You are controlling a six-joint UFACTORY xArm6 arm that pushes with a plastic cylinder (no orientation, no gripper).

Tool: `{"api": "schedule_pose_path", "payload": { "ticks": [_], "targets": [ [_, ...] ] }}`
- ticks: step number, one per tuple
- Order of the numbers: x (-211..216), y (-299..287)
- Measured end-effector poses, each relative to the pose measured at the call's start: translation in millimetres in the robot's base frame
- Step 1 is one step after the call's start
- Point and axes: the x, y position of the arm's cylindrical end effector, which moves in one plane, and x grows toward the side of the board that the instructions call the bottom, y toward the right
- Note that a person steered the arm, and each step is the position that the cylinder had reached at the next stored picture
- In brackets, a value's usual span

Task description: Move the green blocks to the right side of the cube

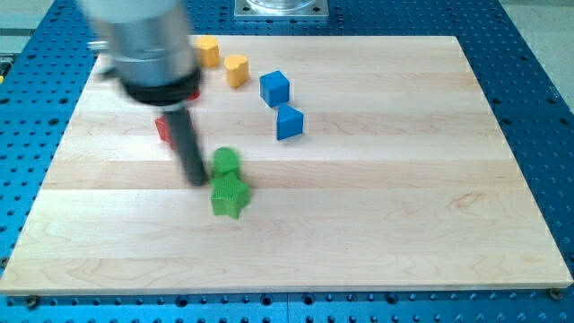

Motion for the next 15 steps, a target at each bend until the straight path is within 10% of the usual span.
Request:
{"api": "schedule_pose_path", "payload": {
  "ticks": [6,9,14,15],
  "targets": [
    [-108,217],
    [-88,139],
    [-229,78],
    [-193,56]
  ]
}}
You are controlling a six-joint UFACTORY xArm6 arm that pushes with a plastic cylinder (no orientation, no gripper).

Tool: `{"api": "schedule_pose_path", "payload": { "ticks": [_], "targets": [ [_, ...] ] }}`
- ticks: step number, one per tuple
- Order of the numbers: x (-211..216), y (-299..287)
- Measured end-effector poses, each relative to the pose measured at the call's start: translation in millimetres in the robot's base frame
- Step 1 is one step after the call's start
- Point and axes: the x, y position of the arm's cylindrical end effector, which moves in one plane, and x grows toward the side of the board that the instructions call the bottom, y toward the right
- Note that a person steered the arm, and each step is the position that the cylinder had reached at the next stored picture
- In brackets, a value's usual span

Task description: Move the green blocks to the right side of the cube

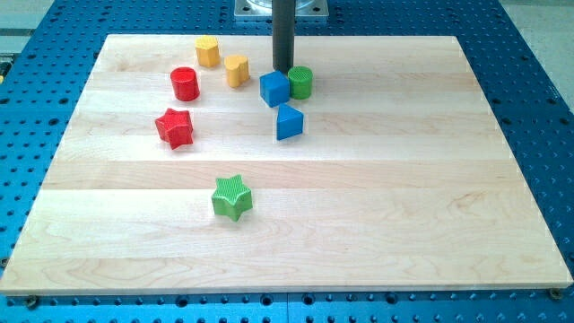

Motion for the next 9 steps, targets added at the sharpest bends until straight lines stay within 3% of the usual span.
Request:
{"api": "schedule_pose_path", "payload": {
  "ticks": [1,2,3,4,6,7,8,9],
  "targets": [
    [28,67],
    [30,171],
    [120,147],
    [121,85],
    [93,33],
    [60,65],
    [71,80],
    [179,106]
  ]
}}
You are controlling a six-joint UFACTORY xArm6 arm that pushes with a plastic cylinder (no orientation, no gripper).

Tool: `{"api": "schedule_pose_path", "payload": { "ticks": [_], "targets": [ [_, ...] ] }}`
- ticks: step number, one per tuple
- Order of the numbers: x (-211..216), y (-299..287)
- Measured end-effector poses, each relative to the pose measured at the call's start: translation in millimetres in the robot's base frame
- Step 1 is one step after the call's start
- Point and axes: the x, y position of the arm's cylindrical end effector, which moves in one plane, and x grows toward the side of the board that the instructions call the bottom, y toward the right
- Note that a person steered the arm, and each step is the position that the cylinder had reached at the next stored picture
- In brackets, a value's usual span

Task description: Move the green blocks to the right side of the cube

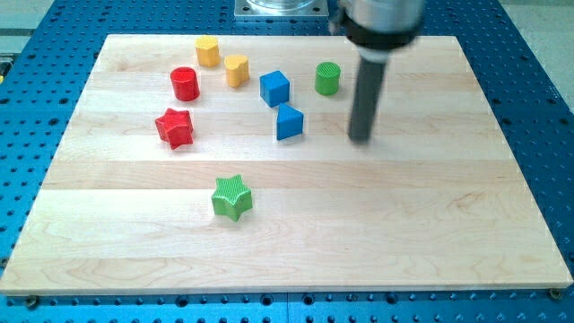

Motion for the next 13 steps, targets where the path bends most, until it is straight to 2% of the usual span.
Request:
{"api": "schedule_pose_path", "payload": {
  "ticks": [1,2,3,4,6,7,8,9,10,11,12,13],
  "targets": [
    [126,-125],
    [152,-255],
    [124,-249],
    [84,-203],
    [1,-63],
    [23,-36],
    [28,-11],
    [5,47],
    [-76,58],
    [-24,102],
    [38,78],
    [18,29]
  ]
}}
